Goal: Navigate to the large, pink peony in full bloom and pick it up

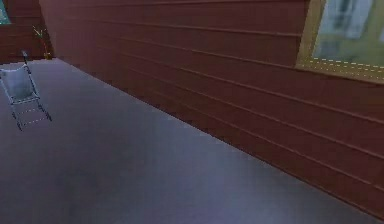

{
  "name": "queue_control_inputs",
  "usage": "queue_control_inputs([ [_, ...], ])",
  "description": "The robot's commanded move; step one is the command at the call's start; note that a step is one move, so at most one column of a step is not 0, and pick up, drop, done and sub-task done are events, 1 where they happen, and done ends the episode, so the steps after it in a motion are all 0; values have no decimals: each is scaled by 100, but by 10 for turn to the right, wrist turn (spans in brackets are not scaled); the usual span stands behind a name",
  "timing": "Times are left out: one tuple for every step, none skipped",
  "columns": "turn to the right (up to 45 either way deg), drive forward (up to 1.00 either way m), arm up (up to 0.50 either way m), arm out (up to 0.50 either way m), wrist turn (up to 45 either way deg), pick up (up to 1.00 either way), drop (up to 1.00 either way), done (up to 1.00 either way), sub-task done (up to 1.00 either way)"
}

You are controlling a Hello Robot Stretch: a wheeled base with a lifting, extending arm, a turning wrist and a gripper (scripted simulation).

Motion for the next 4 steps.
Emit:
queue_control_inputs([
  [-420, 0, 0, 0, 0, 0, 0, 0, 0],
  [0, 100, 0, 0, 0, 0, 0, 0, 0],
  [-180, 0, 0, 0, 0, 0, 0, 0, 0],
  [0, 100, 0, 0, 0, 0, 0, 0, 0],
])
